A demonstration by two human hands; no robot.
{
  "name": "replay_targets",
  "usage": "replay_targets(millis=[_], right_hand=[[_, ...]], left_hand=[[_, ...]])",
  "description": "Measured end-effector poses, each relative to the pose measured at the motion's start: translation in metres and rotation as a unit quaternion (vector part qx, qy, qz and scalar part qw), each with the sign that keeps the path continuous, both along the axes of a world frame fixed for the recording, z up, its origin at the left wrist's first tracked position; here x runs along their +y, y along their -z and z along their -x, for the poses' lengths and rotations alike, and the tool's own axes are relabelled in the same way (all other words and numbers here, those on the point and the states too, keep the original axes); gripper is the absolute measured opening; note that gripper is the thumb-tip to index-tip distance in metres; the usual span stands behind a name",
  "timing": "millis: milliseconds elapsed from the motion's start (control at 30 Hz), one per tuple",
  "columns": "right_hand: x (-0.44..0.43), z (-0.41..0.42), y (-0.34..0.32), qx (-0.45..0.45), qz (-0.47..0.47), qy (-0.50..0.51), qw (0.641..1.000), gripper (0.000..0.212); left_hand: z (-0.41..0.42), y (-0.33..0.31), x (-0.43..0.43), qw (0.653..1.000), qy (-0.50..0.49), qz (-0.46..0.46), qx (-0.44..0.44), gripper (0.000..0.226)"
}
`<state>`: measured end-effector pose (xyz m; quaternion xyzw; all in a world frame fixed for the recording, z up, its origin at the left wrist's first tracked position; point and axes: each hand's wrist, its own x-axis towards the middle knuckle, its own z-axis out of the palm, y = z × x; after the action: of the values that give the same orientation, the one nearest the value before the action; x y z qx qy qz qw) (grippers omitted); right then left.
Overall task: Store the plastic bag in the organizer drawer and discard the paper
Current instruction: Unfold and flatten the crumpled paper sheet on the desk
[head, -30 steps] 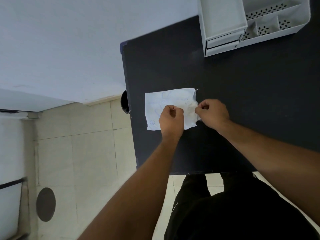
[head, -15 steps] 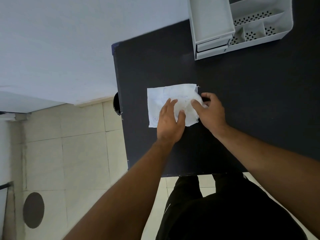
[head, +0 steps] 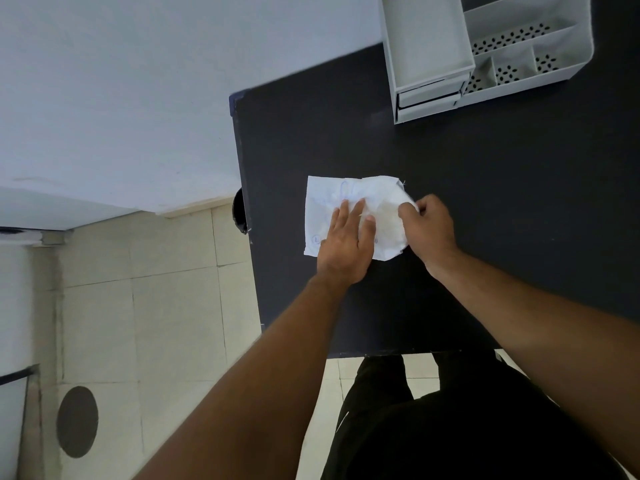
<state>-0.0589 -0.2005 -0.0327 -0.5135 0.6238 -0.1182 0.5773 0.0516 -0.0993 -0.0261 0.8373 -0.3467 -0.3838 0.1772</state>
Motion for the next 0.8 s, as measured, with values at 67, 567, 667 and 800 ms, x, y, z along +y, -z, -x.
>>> replay_targets(millis=[67,567,667,800], right_hand=[[0.000,0.003,0.003,-0.004,-0.009,0.015,1.000,0.016],[-0.009,0.004,0.001,-0.095,-0.022,-0.007,0.995,0.021],[-0.013,0.006,0.005,-0.061,0.009,-0.013,0.998,0.018],[-0.011,0.009,0.011,-0.030,0.019,0.065,0.997,0.013]], left_hand=[[-0.001,0.001,0.001,1.000,0.014,-0.019,-0.003,0.063],[-0.004,-0.001,0.001,0.996,0.051,-0.072,-0.015,0.079],[-0.003,0.000,0.001,0.996,0.053,-0.076,-0.018,0.079],[-0.003,0.003,0.004,0.995,0.054,-0.082,-0.014,0.080]])
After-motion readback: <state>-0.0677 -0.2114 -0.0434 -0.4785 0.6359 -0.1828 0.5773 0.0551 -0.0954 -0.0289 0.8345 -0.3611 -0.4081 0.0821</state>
